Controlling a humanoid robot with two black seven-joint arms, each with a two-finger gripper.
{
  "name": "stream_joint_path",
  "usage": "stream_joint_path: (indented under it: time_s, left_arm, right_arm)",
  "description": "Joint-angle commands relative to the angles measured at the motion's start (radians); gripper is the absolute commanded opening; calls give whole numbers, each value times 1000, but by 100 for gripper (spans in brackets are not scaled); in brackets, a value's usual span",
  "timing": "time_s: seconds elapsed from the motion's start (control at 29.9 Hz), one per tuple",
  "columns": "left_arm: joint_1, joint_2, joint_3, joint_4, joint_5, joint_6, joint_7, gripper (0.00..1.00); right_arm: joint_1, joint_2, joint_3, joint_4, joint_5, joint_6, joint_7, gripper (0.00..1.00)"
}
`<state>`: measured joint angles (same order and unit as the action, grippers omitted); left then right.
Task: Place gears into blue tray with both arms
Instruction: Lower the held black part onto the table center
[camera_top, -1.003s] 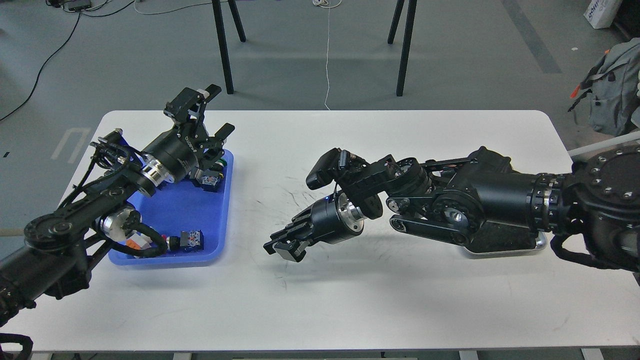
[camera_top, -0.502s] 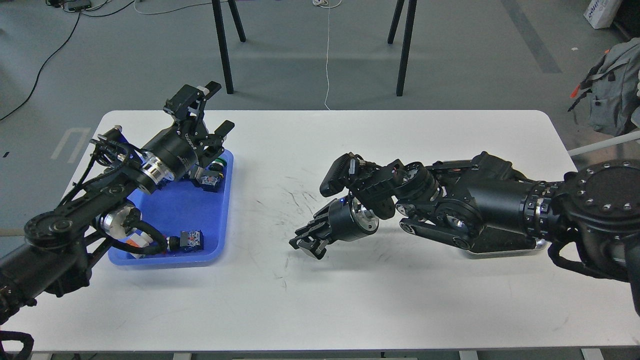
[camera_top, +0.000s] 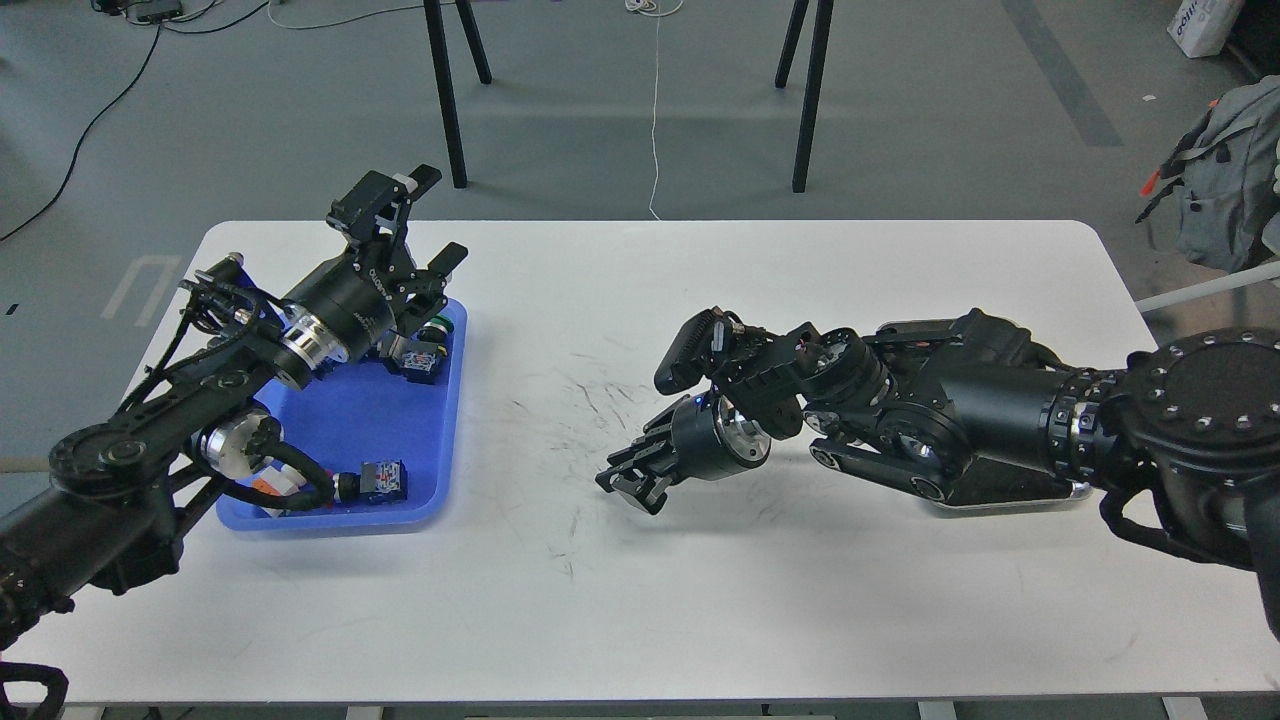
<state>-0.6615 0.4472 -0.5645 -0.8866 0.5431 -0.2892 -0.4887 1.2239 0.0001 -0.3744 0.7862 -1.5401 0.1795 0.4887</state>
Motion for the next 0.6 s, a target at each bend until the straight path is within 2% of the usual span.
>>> stream_joint_path:
  time_s: [0.0,0.13,0.27,0.33,0.43,0.5,0.57]
  left_arm:
    - [-1,1,0,0,0,-1,0,100]
    - [0,-1,0,0,0,-1,0,100]
    - [-1,2,2,0,0,-1,0,100]
    - [-3,2,2,0,1,-2,0,100]
    - [-4,2,0,0,1,-2,0,100]
    - [-4,2,0,0,1,-2,0,100]
    - [-4,2,2,0,1,-2,0,100]
  right_arm:
    - [-7,0,2,-7,0,-2,0,17]
    - [-11,0,2,-9,0,-6,0,21]
    - [-15,0,2,-9,5,-6,0,40]
    - [-15,0,2,-9,5,-6,0,42]
    - [-15,0,3,-9,6,-5,0,51]
    - [-15,0,3,-9,8,-5,0,52]
    - [-14,0,3,-9,9,-3,0,58]
